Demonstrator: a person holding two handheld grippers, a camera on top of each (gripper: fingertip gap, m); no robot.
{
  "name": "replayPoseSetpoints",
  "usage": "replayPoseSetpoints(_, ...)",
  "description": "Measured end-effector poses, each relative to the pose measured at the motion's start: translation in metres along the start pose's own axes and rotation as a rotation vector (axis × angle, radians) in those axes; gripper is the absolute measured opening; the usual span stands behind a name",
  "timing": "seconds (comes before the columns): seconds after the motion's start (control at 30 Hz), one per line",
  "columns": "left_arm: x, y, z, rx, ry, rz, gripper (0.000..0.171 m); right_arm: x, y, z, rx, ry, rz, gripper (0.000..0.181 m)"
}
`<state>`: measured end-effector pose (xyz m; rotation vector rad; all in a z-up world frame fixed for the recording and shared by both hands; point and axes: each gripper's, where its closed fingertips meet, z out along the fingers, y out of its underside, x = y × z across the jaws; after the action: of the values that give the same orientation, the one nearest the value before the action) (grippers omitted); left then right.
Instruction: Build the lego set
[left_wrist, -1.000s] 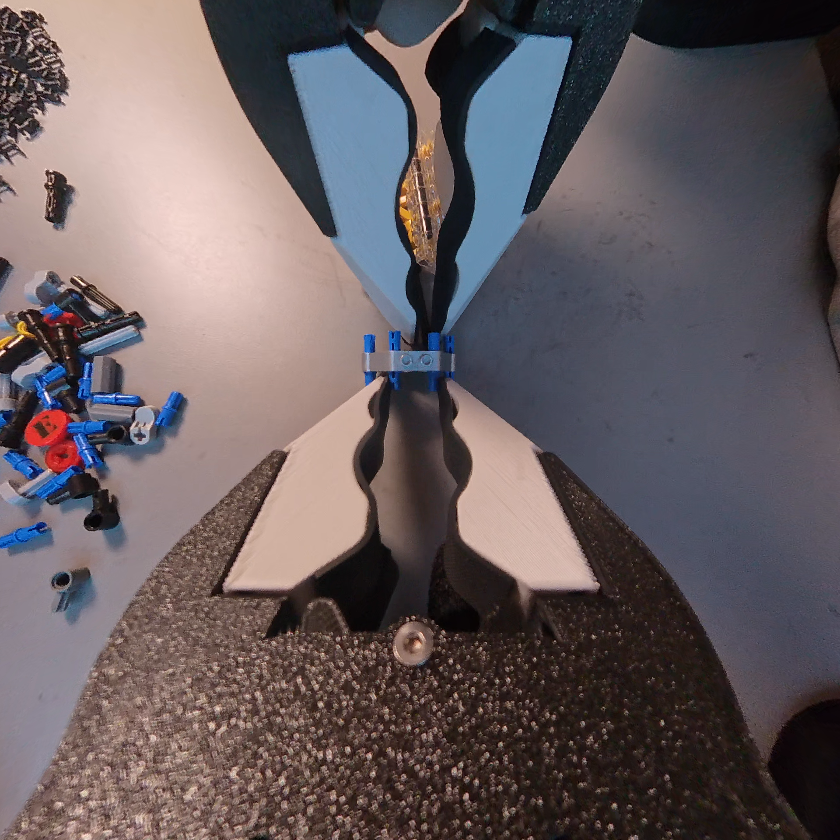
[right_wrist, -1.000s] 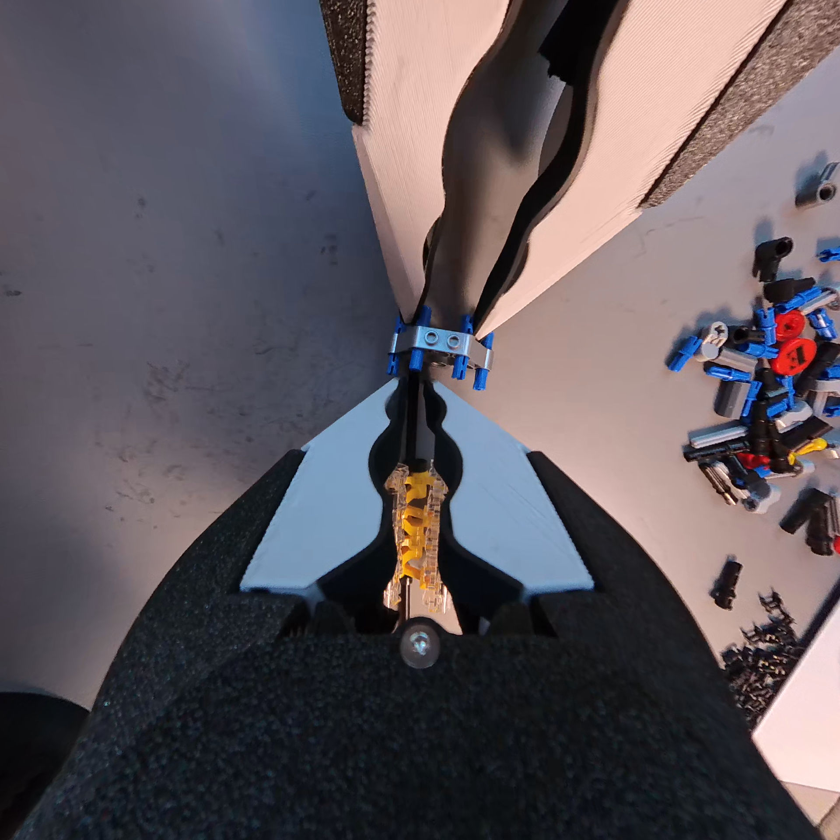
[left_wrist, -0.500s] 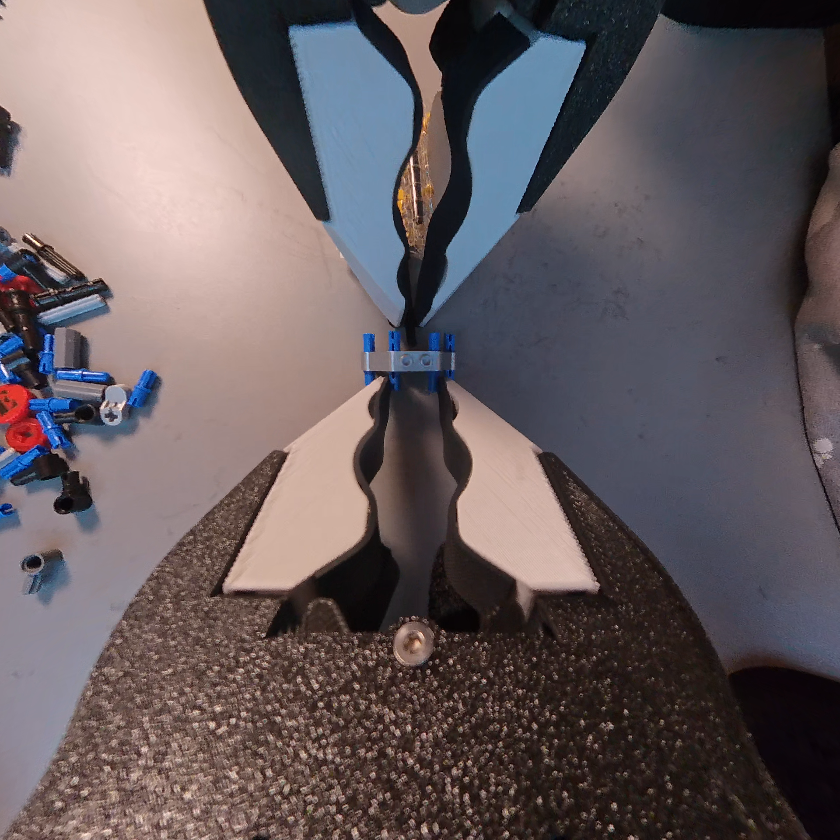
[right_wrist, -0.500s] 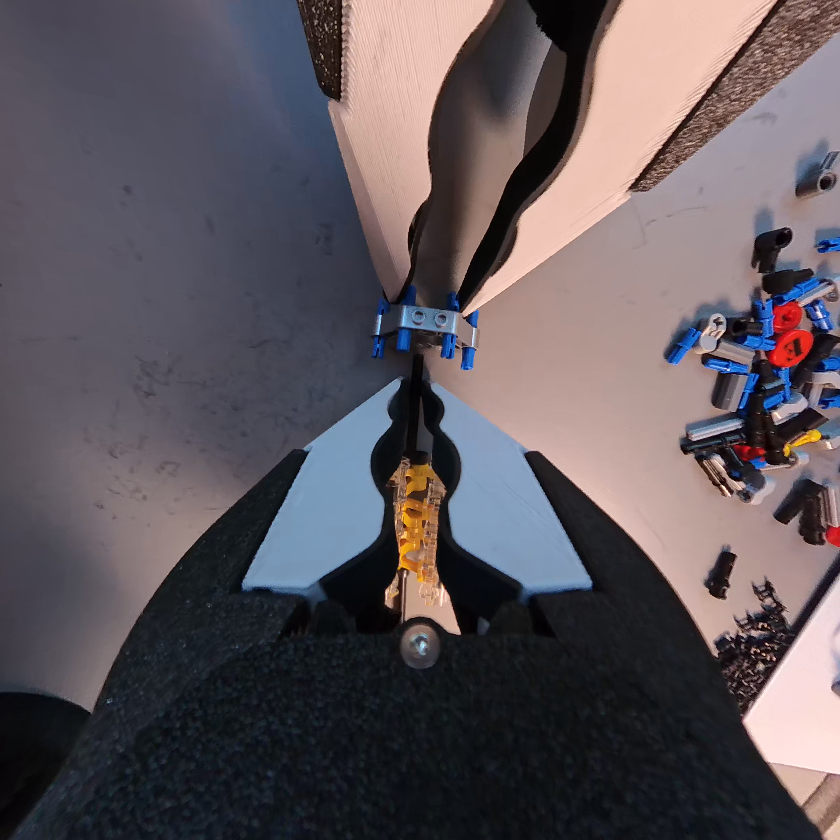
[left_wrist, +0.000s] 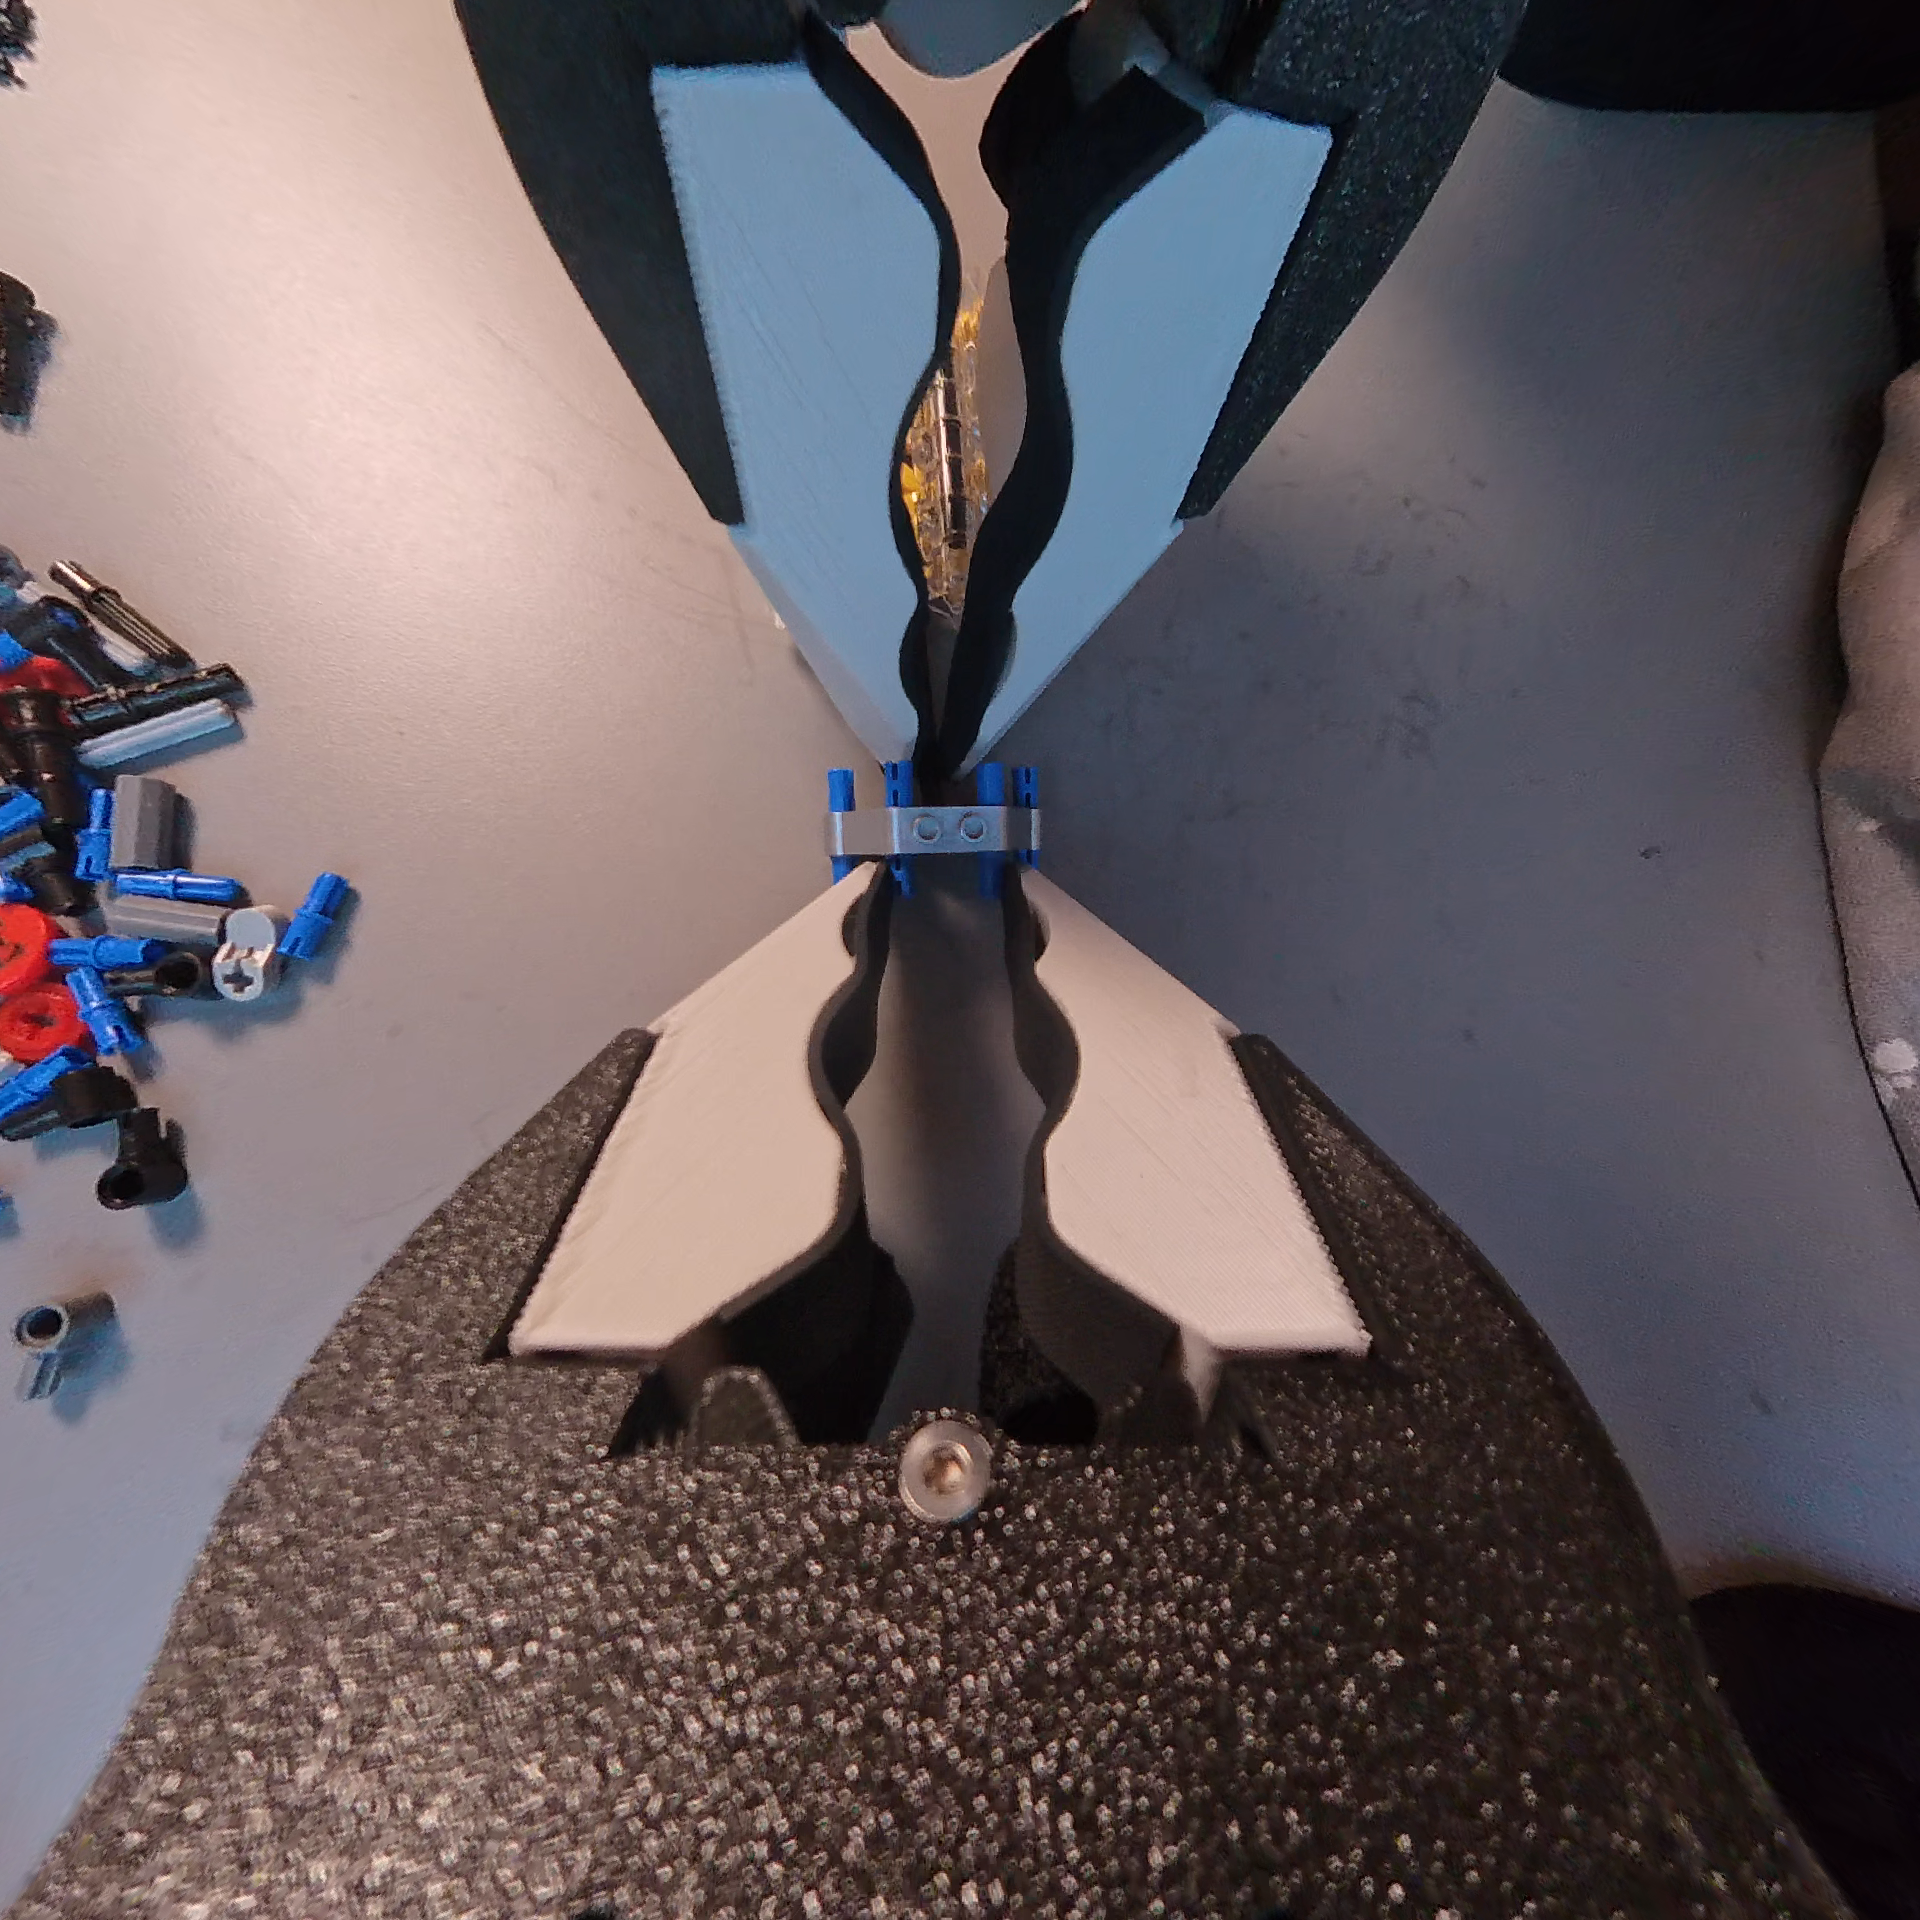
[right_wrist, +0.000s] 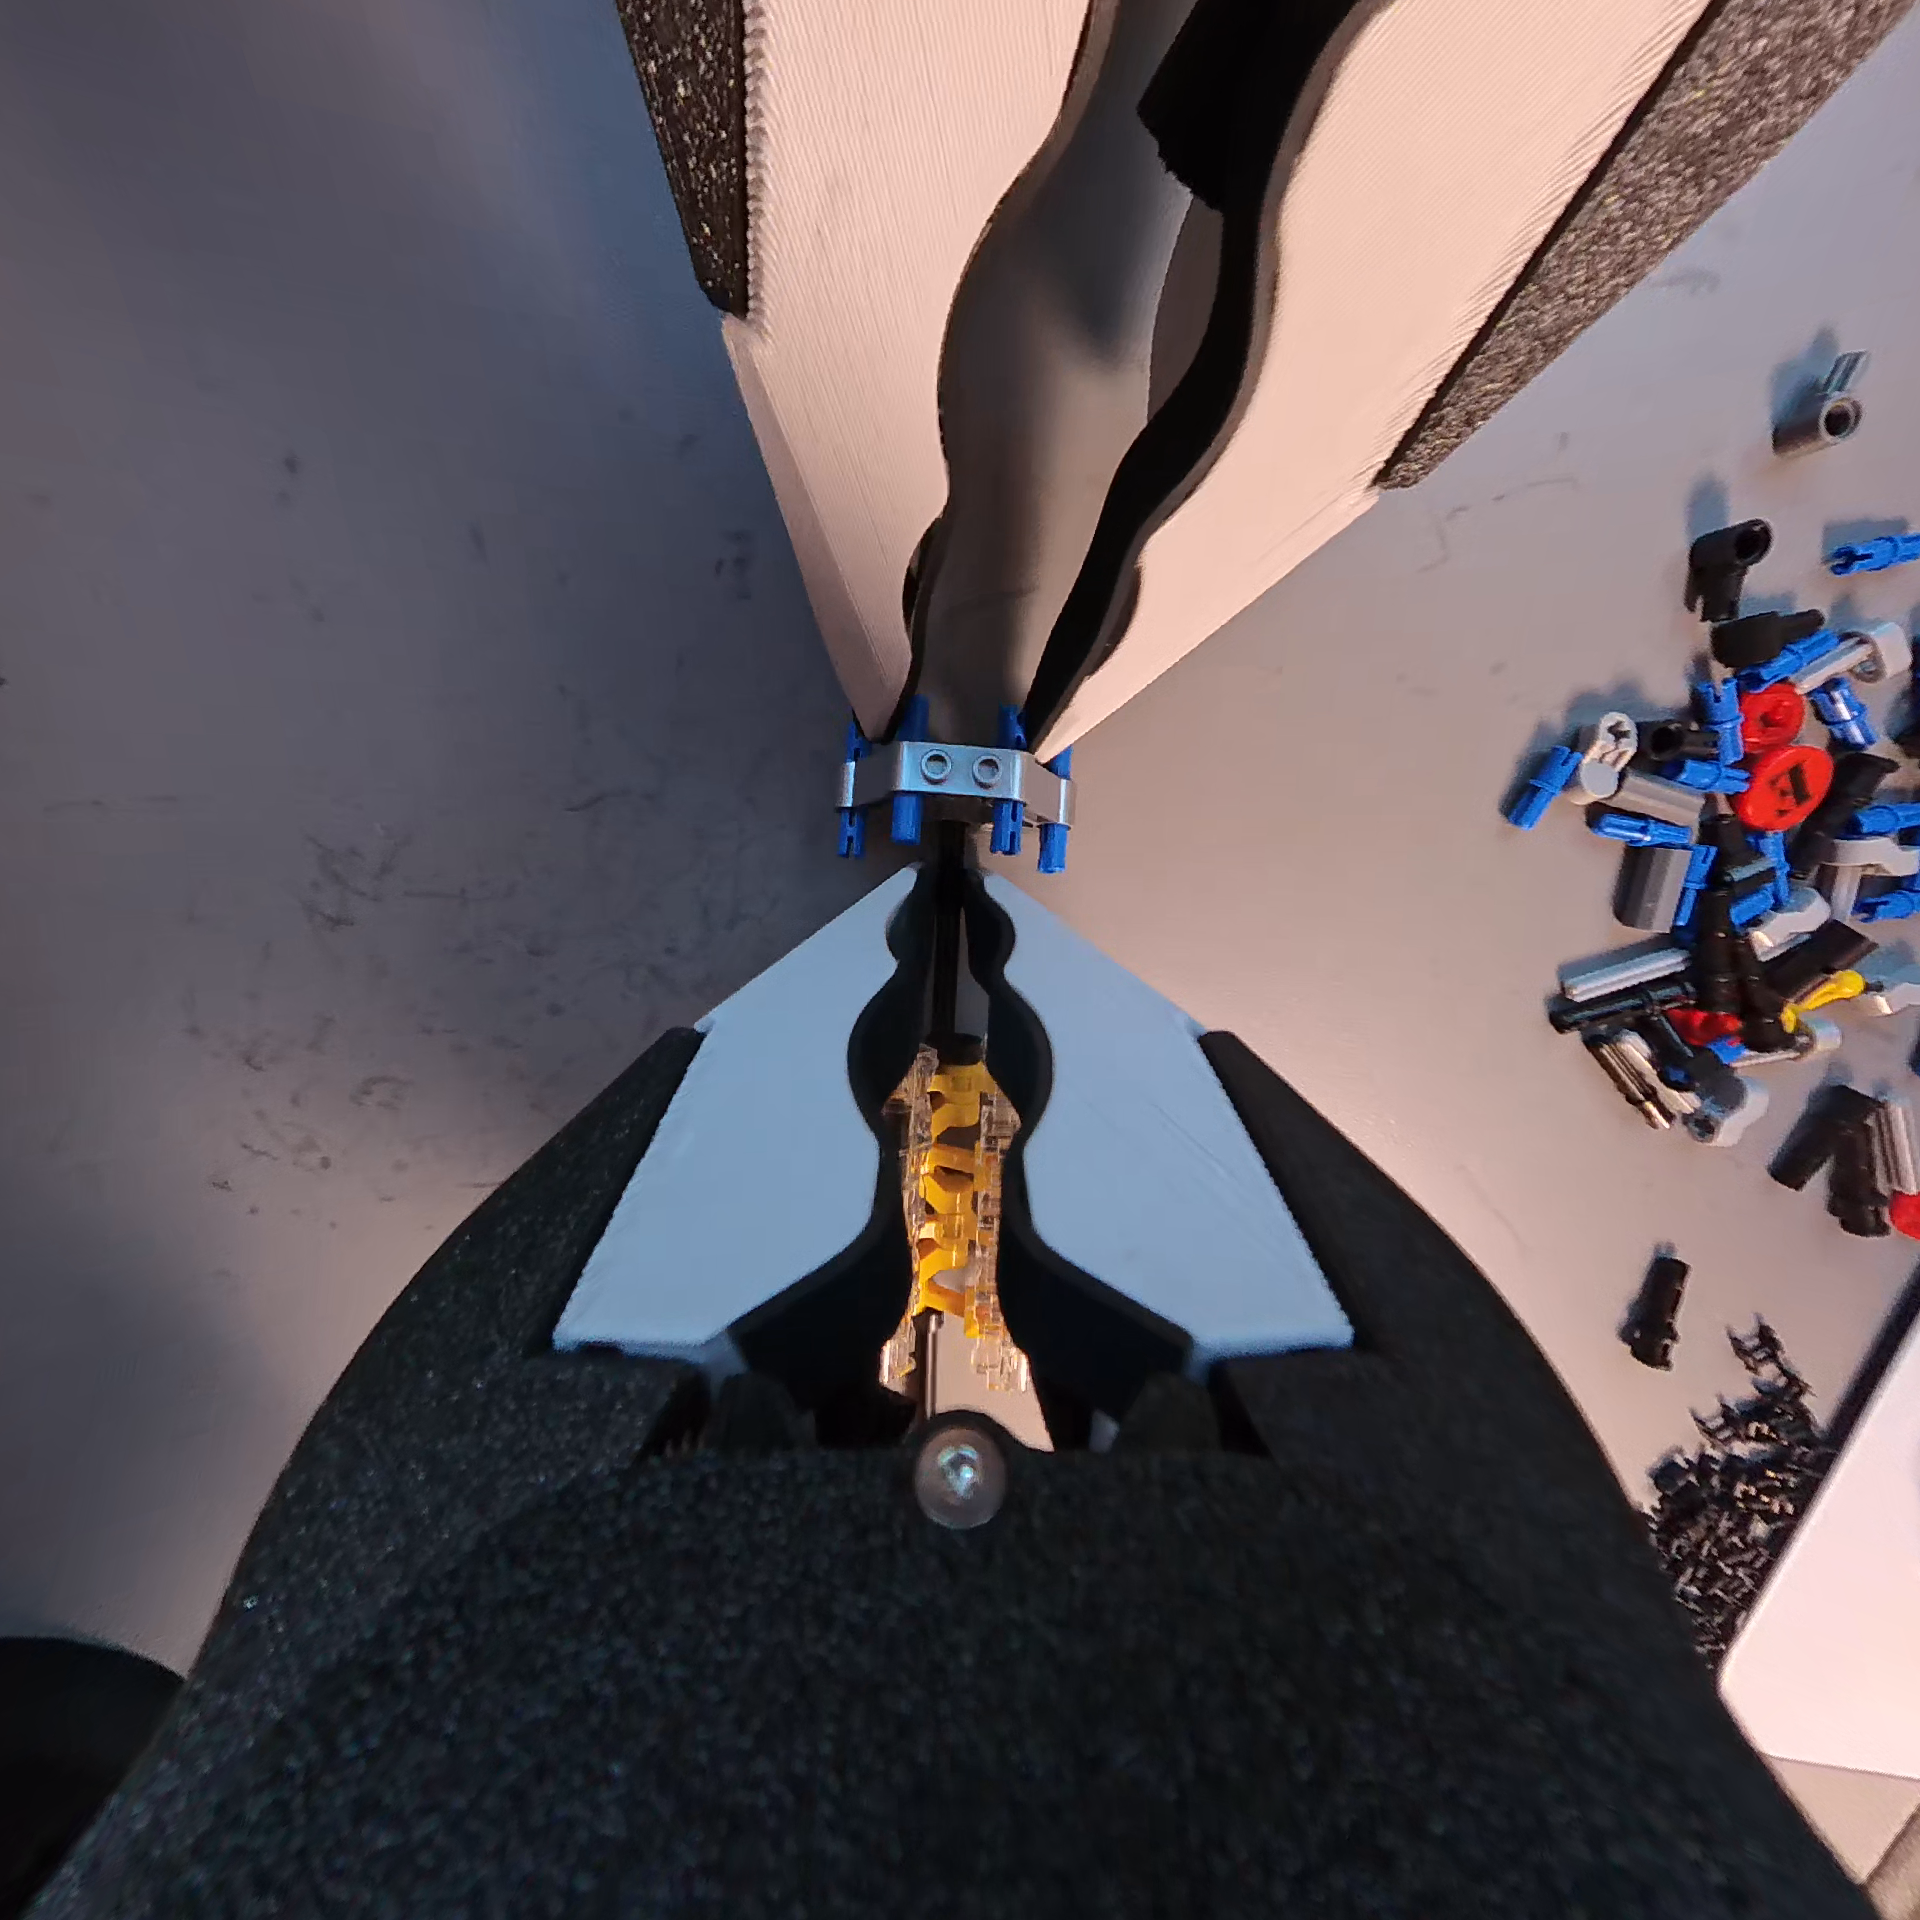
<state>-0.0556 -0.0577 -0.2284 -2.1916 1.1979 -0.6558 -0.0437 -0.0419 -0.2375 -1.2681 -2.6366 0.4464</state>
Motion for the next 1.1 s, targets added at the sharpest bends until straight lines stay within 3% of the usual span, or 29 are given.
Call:
replayPoseSetpoints(0.33,-0.001,-0.001,0.002,0.008,-0.007,0.000,0.020,0.001,-0.002,-0.002,0.019,0.007,-0.005,0.009)
replayPoseSetpoints(0.6,-0.001,-0.003,0.003,0.011,-0.011,0.001,0.020,0.005,-0.006,-0.038,0.127,-0.005,0.054,0.017)
replayPoseSetpoints(0.7,-0.002,-0.004,0.003,0.012,-0.017,0.000,0.020,0.016,0.016,-0.066,0.162,0.052,0.104,0.017)
replayPoseSetpoints(0.8,-0.001,-0.004,0.004,0.017,-0.014,-0.003,0.020,0.015,0.059,-0.080,0.120,0.082,0.147,0.017)
replayPoseSetpoints(0.93,-0.001,-0.007,0.007,0.019,-0.012,-0.002,0.020,-0.004,0.102,-0.063,0.040,0.050,0.186,0.017)
replayPoseSetpoints(1.1,-0.001,-0.010,0.010,0.012,-0.014,-0.006,0.020,-0.008,0.118,-0.043,0.008,0.048,0.200,0.012)
